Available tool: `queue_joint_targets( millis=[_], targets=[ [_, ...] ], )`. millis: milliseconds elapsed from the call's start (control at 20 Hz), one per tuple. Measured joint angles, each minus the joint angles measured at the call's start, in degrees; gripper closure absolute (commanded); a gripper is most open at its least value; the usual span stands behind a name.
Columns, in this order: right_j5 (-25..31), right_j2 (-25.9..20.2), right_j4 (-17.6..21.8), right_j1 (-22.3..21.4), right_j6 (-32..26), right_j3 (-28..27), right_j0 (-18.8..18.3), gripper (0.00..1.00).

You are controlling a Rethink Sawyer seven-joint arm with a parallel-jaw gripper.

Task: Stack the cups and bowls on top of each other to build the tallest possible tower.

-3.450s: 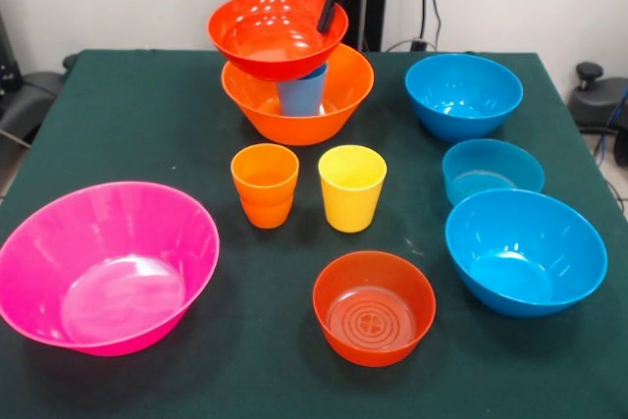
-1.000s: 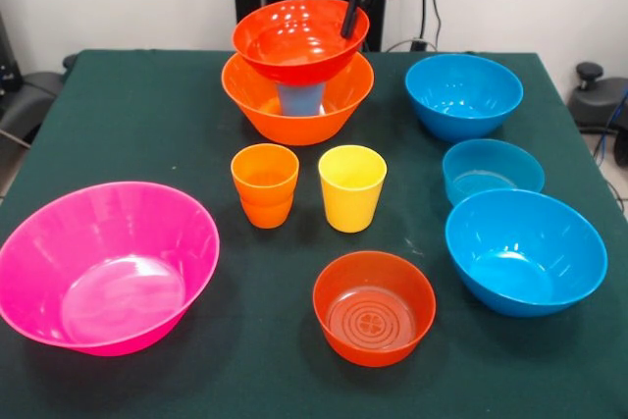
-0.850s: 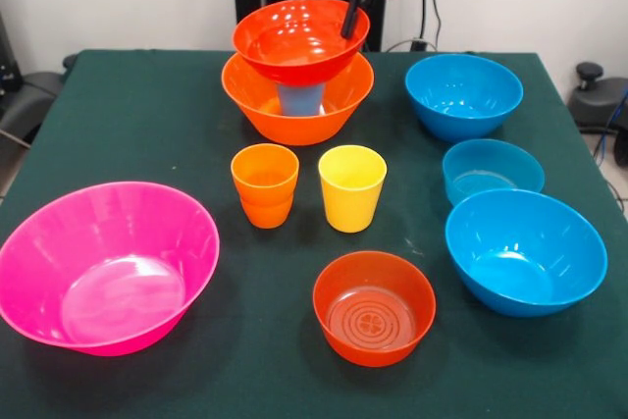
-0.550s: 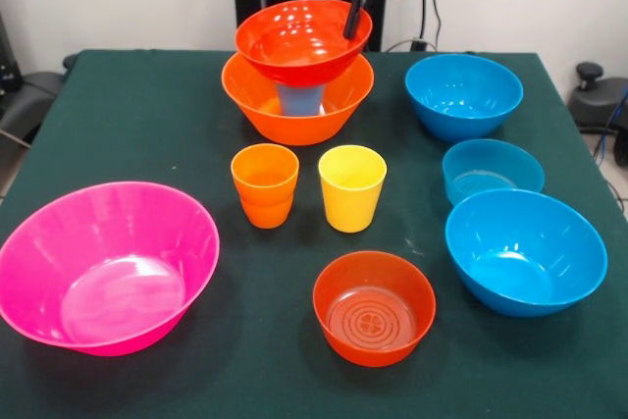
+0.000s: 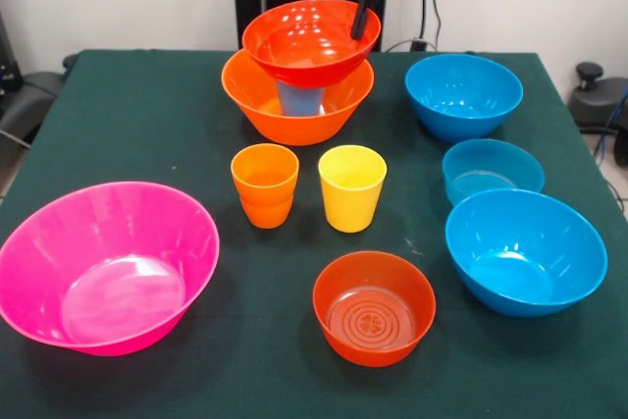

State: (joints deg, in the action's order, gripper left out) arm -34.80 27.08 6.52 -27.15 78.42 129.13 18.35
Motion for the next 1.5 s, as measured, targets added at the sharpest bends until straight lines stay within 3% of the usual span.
queue_joint_targets(
  millis=[500, 1500],
  targets=[
    [2.9, 0.8, 0.0, 0.0, 0.0, 0.0, 0.2, 1.0],
    [3.0, 1.5, 0.0, 1.4, 0.0, 0.0, 0.6, 1.0]
  ],
)
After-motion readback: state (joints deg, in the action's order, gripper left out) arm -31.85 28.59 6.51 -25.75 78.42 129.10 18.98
